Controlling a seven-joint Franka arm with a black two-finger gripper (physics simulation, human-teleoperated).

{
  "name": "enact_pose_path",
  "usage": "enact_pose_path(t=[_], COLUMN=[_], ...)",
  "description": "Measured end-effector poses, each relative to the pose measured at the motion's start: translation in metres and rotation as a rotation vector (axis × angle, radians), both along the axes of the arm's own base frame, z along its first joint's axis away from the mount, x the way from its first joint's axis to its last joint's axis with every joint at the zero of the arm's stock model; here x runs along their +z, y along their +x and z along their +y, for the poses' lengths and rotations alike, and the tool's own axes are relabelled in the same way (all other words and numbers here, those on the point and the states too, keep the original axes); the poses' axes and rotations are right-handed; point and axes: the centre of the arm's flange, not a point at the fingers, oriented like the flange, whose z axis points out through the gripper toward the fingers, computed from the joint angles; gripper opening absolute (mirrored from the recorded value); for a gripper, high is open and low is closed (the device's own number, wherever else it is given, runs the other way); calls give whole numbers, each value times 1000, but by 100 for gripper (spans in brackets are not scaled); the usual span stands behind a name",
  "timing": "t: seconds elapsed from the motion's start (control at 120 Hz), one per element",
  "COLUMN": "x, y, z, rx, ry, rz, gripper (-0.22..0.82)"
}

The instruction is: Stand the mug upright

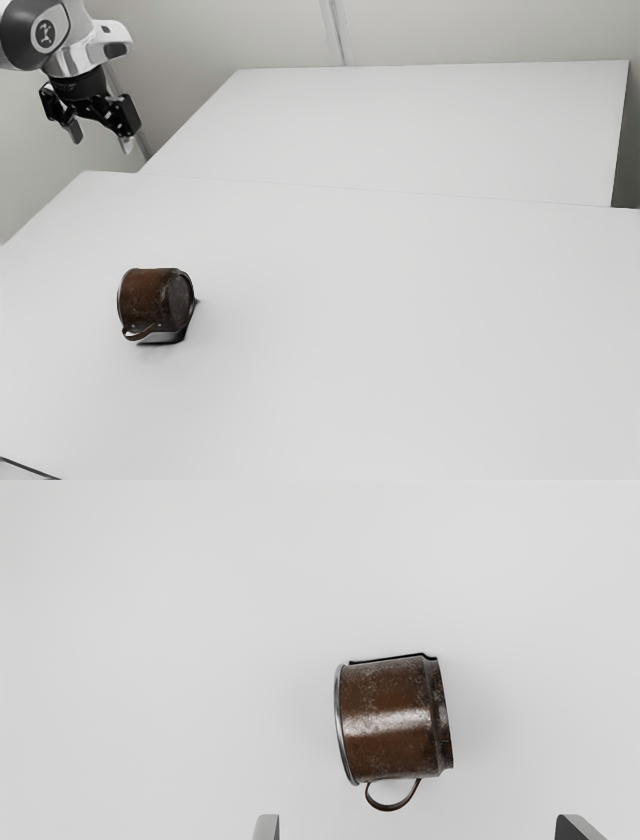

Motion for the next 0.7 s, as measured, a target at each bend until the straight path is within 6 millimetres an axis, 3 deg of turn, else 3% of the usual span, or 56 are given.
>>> enact_pose_path(t=[0.217,0.383,0.475,0.575,0.7], x=[-5,-7,-18,-47,-90], y=[0,-11,-24,-43,-52], z=[1,27,65,110,144], rx=[-2,59,159,267,328], ry=[7,-57,-194,-347,-497], rz=[10,17,23,54,98], gripper=[60,60,60,60,60])
